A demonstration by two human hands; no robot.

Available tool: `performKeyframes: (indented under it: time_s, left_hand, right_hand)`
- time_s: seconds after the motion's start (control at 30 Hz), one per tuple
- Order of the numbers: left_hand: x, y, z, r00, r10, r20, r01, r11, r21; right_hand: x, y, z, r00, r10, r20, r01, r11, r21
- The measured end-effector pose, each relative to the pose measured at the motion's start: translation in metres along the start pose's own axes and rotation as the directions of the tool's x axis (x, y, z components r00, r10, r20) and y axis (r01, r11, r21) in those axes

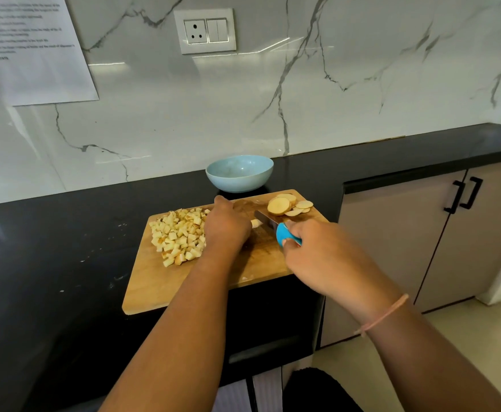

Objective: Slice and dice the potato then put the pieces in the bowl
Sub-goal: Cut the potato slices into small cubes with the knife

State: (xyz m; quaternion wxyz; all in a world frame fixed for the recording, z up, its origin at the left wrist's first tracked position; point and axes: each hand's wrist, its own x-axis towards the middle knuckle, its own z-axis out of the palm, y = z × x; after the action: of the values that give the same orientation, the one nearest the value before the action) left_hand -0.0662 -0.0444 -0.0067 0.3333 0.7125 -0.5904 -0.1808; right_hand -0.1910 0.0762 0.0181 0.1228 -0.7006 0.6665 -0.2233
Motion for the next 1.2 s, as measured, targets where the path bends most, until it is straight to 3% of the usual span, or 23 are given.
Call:
performKeyframes:
  time_s: [0.6,0.83,0.97,1.2]
  left_hand:
    - [-0.002,-0.003,0.001,1.0,0.023,-0.012,-0.023,0.999,-0.04]
    - [0.0,-0.004,0.0,1.0,0.004,0.004,-0.004,0.999,-0.051]
    - [0.005,-0.005,-0.003,0.998,-0.035,0.059,0.04,0.995,-0.092]
    - [0.006,-0.005,-0.005,0.995,-0.066,0.074,0.076,0.988,-0.137]
  right_hand:
    - [-0.011,-0.005,0.024,0.999,-0.005,0.054,0.011,0.996,-0.094]
    - [-0.024,0.002,-0.003,0.996,0.007,0.088,-0.006,1.0,-0.012]
    - [-0.018,0.002,-0.004,0.999,-0.017,0.036,0.015,0.999,0.045]
    - [0.0,-0.003,0.014,0.998,-0.018,0.052,0.016,0.999,0.033]
